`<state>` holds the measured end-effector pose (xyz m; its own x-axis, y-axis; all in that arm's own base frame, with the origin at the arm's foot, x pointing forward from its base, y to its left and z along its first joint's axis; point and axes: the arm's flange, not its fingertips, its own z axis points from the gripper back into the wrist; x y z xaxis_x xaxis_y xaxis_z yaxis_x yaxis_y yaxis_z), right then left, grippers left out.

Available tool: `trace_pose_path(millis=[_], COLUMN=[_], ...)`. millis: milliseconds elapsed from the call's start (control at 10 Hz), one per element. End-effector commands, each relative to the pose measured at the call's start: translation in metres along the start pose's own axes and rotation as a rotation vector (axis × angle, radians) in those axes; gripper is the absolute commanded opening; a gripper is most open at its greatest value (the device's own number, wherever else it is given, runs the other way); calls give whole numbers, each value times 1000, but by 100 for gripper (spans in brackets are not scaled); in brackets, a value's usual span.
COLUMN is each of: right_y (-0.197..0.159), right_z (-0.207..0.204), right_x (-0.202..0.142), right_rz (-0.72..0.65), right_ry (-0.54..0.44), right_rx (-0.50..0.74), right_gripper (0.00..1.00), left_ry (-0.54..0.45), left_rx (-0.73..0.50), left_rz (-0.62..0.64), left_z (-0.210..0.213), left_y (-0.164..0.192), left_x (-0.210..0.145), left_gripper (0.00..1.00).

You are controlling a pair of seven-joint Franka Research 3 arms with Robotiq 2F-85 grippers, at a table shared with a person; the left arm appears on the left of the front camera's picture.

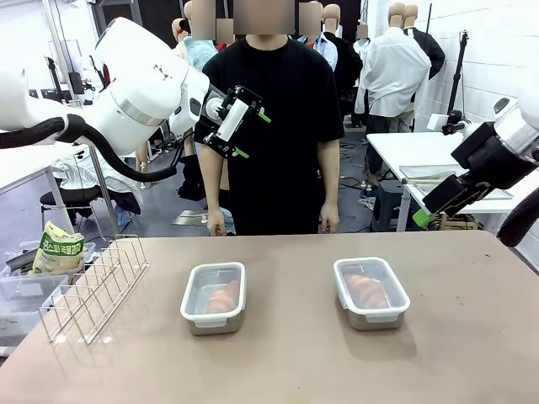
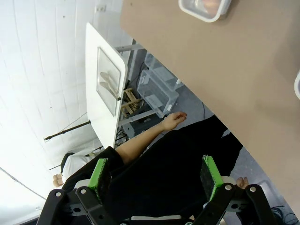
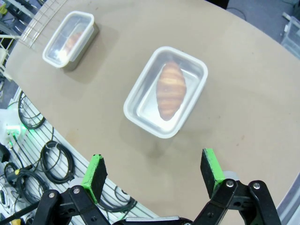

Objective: Place the bread in airtight containers.
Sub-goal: Release when the human grabs the Airtight Container lid.

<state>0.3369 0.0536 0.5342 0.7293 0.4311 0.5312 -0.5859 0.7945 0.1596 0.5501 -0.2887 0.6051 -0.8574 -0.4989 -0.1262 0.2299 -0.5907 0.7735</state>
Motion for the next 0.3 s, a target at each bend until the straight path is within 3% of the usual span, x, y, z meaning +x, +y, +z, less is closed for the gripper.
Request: trace_pose_path(millis=[0, 200], right_y=[0, 0], right_z=[-1, -1], right_x=[0, 0], right_rz=[-5, -5], right_ry=[-3, -3], right_rx=[15, 15], right_gripper=[100, 100], left_ry=[2, 2], left_rx=[-2, -2], left_rz=[-1, -1], left_z=[0, 0], left_y=[-2, -2], left_x=[-1, -1], left_gripper=[100, 100])
